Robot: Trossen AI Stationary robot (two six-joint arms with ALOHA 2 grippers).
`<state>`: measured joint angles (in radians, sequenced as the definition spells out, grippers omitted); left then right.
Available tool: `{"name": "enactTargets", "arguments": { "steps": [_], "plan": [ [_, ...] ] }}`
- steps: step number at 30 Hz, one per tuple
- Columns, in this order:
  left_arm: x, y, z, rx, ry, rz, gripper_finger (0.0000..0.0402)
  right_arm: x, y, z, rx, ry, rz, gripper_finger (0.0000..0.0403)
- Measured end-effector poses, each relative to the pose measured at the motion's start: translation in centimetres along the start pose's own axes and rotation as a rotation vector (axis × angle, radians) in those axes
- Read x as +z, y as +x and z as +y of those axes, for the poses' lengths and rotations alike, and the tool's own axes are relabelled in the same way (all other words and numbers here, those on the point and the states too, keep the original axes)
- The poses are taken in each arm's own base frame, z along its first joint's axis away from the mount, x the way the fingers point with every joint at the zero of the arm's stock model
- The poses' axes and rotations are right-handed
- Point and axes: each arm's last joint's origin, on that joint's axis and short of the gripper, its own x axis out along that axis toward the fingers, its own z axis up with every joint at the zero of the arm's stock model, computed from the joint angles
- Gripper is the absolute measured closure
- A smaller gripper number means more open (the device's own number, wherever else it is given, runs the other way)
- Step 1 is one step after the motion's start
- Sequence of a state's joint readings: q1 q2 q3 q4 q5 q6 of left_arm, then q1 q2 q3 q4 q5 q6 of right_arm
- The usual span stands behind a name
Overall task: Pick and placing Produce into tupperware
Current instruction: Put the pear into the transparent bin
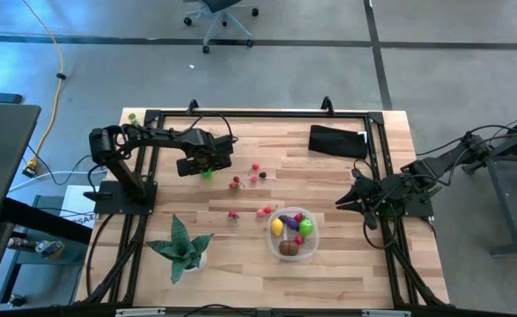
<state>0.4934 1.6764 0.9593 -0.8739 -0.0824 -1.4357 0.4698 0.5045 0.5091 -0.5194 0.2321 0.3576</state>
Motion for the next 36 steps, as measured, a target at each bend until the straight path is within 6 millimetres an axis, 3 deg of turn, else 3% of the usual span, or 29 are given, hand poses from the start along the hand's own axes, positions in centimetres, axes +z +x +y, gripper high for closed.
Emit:
{"name": "enactTargets", "arguments": {
  "steps": [11,16,22,30,36],
  "plan": [
    [-1.9,-4.6,-3.3,-0.159,0.12,-0.028,0.0188,0.0,0.0,0.0,0.0,0.0,0.0,0.0352],
    [-4.5,-8.0,-5.1,-0.29,0.246,-0.039,0.0188,0.0,0.0,0.0,0.0,0.0,0.0,0.0352],
    [-9.2,-11.3,-6.3,-0.439,0.383,-0.07,0.0188,0.0,0.0,0.0,0.0,0.001,0.0,0.0352],
    [-16.1,-11.9,-9.2,-0.528,0.583,-0.07,0.0188,0.0,0.0,0.0,0.0,0.0,0.0,0.0352],
    [-20.0,-11.0,-12.1,-0.54,0.702,-0.074,0.0188,0.0,0.0,0.0,-0.001,0.0,0.003,0.0352]
  ]
}}
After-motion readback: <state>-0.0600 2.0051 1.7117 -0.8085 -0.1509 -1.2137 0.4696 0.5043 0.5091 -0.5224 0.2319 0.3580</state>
